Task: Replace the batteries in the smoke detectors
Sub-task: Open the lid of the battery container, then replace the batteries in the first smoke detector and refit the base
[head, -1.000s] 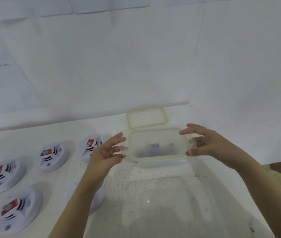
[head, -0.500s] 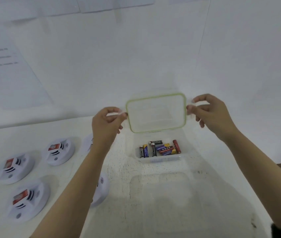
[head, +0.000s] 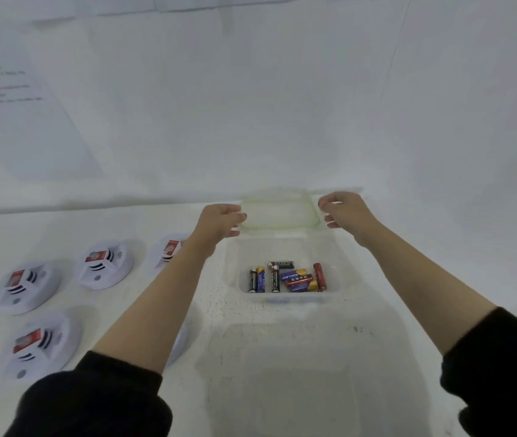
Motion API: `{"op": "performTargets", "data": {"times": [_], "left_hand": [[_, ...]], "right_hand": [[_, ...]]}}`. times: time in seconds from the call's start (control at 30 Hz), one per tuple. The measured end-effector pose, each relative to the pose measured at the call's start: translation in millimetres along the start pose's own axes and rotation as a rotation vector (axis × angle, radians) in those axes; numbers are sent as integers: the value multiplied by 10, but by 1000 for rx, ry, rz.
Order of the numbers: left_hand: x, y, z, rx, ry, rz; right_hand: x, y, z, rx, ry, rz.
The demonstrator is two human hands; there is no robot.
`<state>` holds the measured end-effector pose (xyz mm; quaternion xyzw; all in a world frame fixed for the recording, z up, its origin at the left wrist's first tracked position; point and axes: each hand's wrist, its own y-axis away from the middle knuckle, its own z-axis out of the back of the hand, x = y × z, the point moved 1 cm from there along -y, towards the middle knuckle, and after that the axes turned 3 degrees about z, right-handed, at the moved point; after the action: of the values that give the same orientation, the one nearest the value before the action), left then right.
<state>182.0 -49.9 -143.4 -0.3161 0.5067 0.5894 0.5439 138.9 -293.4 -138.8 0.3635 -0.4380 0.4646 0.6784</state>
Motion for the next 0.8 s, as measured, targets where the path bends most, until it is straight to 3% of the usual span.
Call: {"op": "performTargets", "data": {"times": [0.17,0.4,0.63,0.8], "left_hand": [[71,109,-9,-35,-198,-31],[260,770,660,-173,-287,-185],[889,1377,1709,-267,-540,-190],[1369,1463,2468,-54,-846,44]], "right_hand": [[40,17,-71,180,127,-68],[479,597,-328,298,564,116],[742,1618,-926,257,346,227],[672,2012,-1491,157,231,251]]}}
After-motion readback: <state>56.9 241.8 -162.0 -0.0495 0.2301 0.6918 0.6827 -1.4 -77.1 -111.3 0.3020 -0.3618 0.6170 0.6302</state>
